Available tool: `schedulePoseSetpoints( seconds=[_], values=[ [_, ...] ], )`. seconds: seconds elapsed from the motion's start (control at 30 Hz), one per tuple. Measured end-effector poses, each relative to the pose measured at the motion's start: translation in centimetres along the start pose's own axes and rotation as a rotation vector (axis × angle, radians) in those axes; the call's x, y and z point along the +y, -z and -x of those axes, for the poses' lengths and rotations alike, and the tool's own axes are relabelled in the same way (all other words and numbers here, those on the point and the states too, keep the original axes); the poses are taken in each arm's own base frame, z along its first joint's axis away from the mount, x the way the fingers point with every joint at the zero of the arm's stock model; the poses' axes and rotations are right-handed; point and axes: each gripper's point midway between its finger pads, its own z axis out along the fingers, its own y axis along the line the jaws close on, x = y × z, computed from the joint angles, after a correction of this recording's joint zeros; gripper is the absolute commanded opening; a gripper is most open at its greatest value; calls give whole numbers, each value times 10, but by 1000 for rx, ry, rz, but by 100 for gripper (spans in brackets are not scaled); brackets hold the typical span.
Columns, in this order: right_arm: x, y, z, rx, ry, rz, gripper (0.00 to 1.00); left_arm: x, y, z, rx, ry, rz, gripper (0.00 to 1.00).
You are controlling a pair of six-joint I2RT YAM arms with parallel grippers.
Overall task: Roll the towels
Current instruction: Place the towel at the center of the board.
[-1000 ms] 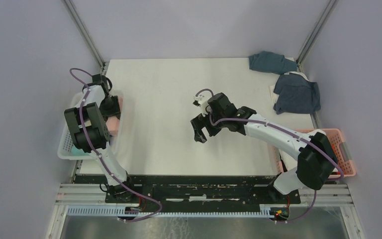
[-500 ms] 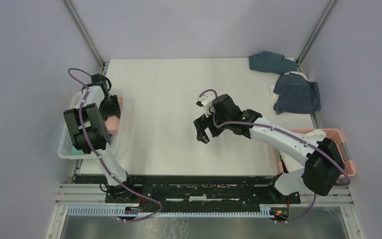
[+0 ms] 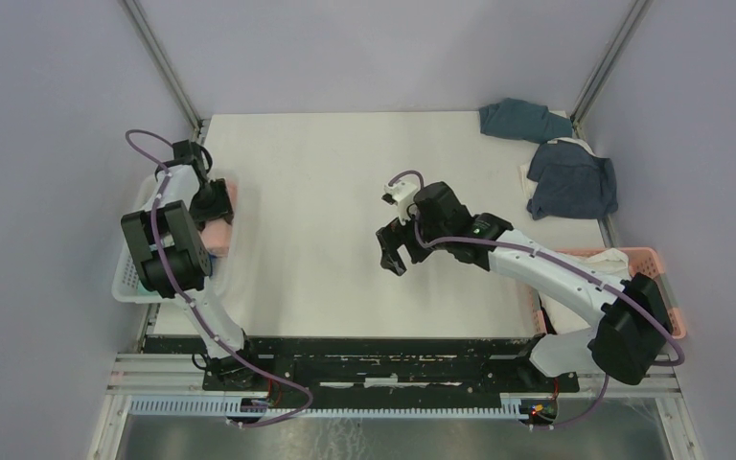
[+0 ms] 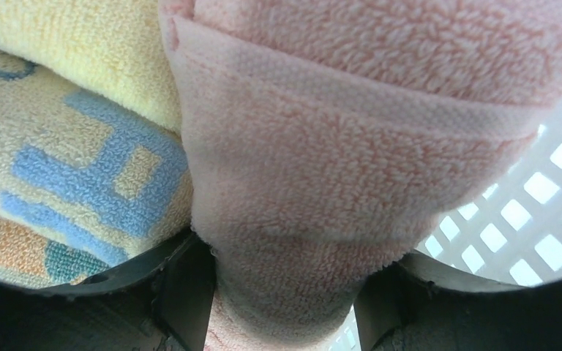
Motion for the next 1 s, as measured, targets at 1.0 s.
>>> schedulePoseSetpoints(
  seconds=[1.0],
  values=[
    [-3, 5, -1, -12, 1, -19, 100, 0, 1, -2, -37, 39, 15, 66]
  ],
)
